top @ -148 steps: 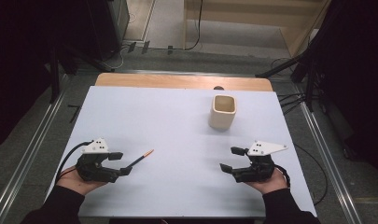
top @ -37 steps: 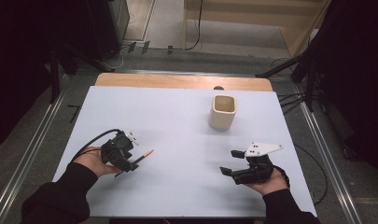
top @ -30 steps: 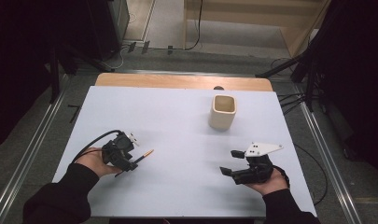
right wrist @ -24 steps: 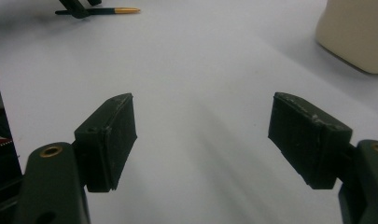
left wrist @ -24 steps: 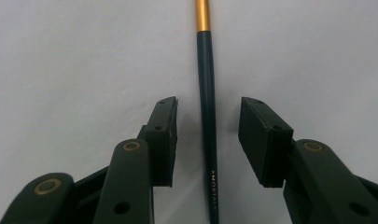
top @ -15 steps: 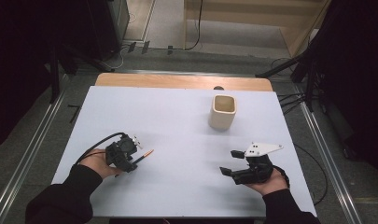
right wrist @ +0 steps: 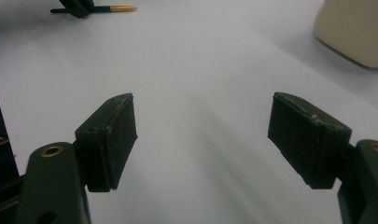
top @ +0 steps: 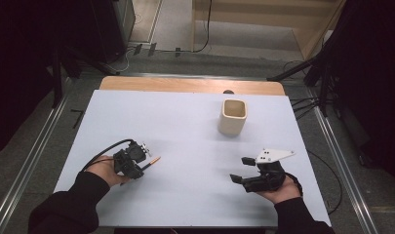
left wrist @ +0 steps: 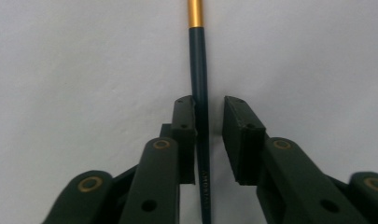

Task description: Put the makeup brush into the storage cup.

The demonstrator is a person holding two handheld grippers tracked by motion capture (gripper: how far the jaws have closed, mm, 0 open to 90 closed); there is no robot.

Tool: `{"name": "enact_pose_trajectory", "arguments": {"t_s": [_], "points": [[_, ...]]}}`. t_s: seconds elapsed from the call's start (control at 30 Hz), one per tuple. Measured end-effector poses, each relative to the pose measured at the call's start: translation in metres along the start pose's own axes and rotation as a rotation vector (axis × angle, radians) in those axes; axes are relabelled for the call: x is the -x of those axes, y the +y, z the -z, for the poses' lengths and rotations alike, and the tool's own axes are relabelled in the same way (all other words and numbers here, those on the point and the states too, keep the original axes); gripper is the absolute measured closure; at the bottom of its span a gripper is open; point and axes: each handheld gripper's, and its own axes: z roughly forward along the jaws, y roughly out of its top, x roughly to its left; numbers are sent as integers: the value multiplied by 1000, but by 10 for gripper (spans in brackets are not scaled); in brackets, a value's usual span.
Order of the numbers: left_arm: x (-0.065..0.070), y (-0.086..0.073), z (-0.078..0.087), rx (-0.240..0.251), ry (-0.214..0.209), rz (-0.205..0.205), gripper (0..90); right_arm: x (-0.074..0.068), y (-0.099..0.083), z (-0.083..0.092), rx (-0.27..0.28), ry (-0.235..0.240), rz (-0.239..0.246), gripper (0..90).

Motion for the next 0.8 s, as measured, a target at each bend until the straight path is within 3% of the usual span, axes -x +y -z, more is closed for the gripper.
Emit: {"name": "enact_pose_trajectory", "arguments": {"t_s": [0.1,0.37,0.6,0.8], "points": [[1,1,0,-3,1,7,841,-1,0,1,10,11,15,246],[-1,2,0,-14,-14,26,845,-2,1,0,5,14,22,245],[1,4,1,-23,0,38,846,-2,1,0,6,10,21,244],[-5,2,3,-13,-38,57,846,-1,1,0,7,12,19,244]]}}
